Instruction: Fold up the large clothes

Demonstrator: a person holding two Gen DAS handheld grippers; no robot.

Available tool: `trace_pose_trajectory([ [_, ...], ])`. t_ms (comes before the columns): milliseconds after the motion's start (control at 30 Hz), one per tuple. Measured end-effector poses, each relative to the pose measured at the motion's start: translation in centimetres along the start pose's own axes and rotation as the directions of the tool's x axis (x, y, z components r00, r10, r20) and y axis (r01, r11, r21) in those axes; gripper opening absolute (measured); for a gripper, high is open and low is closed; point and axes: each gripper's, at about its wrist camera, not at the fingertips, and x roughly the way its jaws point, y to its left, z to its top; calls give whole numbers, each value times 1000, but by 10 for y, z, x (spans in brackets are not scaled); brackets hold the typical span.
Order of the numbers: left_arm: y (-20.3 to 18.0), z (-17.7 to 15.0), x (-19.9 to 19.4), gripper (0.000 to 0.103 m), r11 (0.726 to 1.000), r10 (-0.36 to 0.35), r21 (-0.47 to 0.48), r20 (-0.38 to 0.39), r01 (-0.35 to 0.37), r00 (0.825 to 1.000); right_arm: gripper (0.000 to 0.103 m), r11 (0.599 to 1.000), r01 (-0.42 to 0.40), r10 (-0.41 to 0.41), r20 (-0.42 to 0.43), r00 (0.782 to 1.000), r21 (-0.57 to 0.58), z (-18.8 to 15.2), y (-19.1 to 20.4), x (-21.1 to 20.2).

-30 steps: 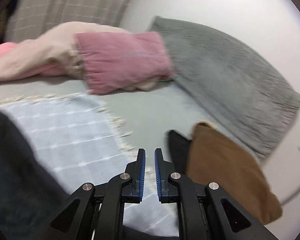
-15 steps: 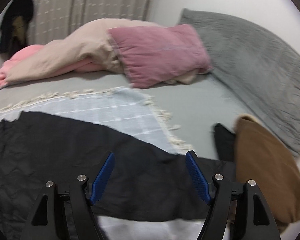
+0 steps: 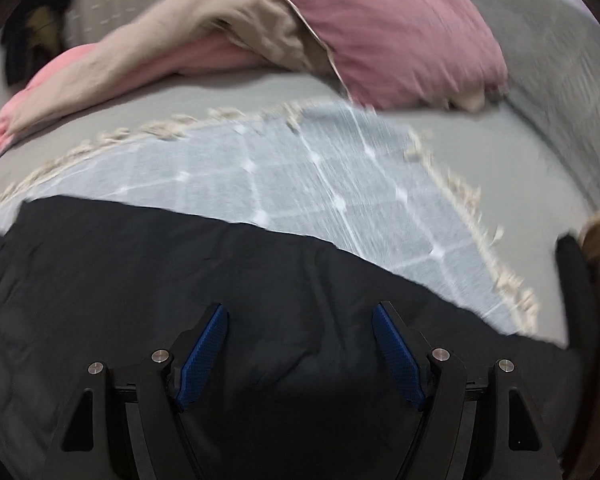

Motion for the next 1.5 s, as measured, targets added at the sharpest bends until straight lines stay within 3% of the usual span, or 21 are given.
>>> trace_pose_trajectory([
  [33,-2,-2,1,36,999,-26,-27,-14,26,1000,71,999,-20,22,-28,999,39,-3,-3,13],
  [100,-22,-4,-4,13,1000,15,-3,-6,-15,1000,58,995,-62,62,-8,998,72,-13,-2,22],
  [200,-51,-7,-22,8,992,107,66,69,-112,992,19,997,-62,66,68,996,-55,-23,20,14],
  [267,-52,-3,-46,7,991,126,11,180,-130,976,13,996,-30,40,105,994,-88,-30,29,5],
  [333,-42,1,-70,7,986,162,-82,306,-144,938,12,996,20,-4,184,983,-84,-35,30,-7],
  [400,-34,8,-74,8,984,147,-142,350,-103,925,13,994,75,-54,258,965,-73,-35,30,-13],
  [467,-40,18,-51,15,977,202,-125,311,-171,929,16,989,130,-109,265,958,-65,-33,32,-6],
  [533,-53,20,-17,20,961,275,-48,181,-271,944,23,980,175,-154,198,968,-91,-30,38,9],
  [600,-55,9,-22,23,957,290,-66,190,-282,938,29,970,220,-196,198,960,-106,-31,44,5],
  [633,-55,-2,-37,30,964,266,-85,228,-252,937,38,967,233,-208,210,955,-101,-32,44,-2],
  [700,-56,-22,-68,68,980,199,-89,314,-180,928,53,970,222,-190,256,948,-101,-39,46,-29],
  [800,-69,-53,-107,76,997,81,-19,441,-81,894,73,979,143,-87,334,939,-148,-58,51,-68],
  [900,-91,-99,-116,77,978,-154,198,446,70,882,76,973,-10,76,277,958,-231,-92,65,-86],
  [933,-99,-107,-111,77,969,-160,238,411,64,897,76,969,-46,107,240,965,-244,-99,67,-84],
  [967,-106,-119,-95,77,959,-118,283,338,18,934,76,962,-83,134,183,974,-259,-109,69,-77],
  [1000,-107,-127,-80,77,951,-69,309,288,-25,955,76,957,-93,131,123,984,-274,-118,68,-66],
  [1100,-81,-134,-77,80,974,-35,227,268,-27,963,79,966,-33,61,104,993,-255,-127,45,-50],
  [1167,-49,-132,-74,81,991,28,123,237,-59,971,89,983,62,-51,65,997,-172,-124,11,-41],
  [1200,-32,-134,-73,82,996,41,74,213,-58,976,97,990,52,-47,39,998,-129,-124,-7,-38],
  [1300,5,-150,-88,82,999,13,-43,175,-6,984,97,996,85,-86,-14,996,-23,-131,-40,-51],
  [1500,50,-201,-129,82,989,-17,-139,175,42,984,98,998,39,-36,61,997,-47,-155,-61,-96],
])
